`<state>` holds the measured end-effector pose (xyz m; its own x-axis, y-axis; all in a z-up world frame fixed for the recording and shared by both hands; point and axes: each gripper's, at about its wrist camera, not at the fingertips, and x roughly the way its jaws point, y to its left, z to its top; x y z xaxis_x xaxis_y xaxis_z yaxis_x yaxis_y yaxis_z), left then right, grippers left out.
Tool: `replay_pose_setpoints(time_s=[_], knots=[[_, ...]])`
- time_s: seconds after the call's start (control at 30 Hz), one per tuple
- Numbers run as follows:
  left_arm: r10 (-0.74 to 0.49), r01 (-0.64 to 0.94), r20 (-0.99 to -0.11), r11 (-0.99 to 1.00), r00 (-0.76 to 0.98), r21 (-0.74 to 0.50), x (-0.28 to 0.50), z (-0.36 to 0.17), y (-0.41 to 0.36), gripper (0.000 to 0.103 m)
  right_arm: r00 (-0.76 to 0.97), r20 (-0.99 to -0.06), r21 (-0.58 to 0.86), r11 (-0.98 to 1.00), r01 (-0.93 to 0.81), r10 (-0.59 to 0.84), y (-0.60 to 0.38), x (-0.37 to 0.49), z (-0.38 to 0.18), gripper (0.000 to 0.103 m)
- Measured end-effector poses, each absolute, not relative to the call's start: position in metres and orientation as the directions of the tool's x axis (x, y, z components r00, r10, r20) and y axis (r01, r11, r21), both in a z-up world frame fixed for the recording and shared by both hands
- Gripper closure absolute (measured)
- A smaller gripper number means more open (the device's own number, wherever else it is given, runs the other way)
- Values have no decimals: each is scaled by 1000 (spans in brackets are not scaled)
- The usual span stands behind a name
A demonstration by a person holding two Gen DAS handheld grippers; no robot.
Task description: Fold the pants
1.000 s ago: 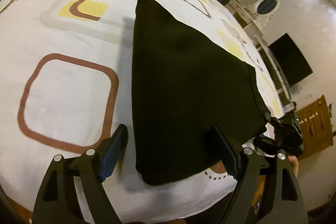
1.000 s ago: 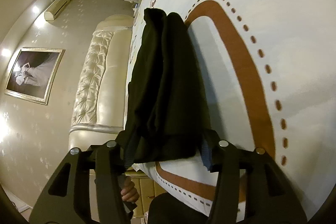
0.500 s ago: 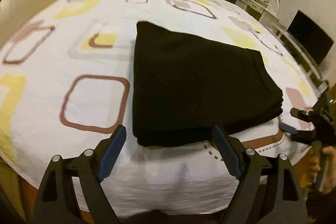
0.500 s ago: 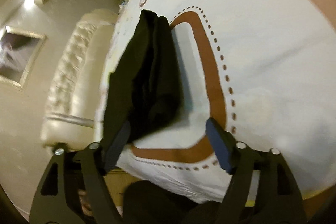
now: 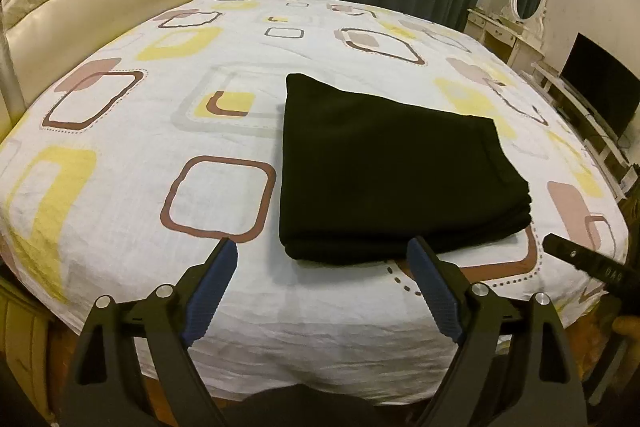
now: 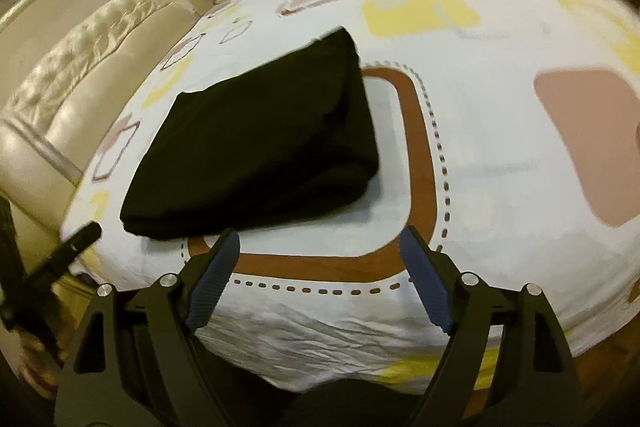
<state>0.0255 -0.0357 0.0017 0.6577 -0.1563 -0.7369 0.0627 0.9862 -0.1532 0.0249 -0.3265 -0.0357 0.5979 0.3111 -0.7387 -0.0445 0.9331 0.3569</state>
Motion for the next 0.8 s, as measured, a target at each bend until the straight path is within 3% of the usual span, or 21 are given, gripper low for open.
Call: replay_pose_setpoints(time_s=[0.33, 0.8], knots=[[-134, 71, -725, 991, 676, -117, 20, 5, -43, 17, 654, -725, 220, 973, -75, 215, -314, 17, -32, 12], [-88, 43, -726, 996, 682, -80, 21, 3, -45, 17, 651, -730, 222, 973, -64, 210, -316, 18, -36, 12]])
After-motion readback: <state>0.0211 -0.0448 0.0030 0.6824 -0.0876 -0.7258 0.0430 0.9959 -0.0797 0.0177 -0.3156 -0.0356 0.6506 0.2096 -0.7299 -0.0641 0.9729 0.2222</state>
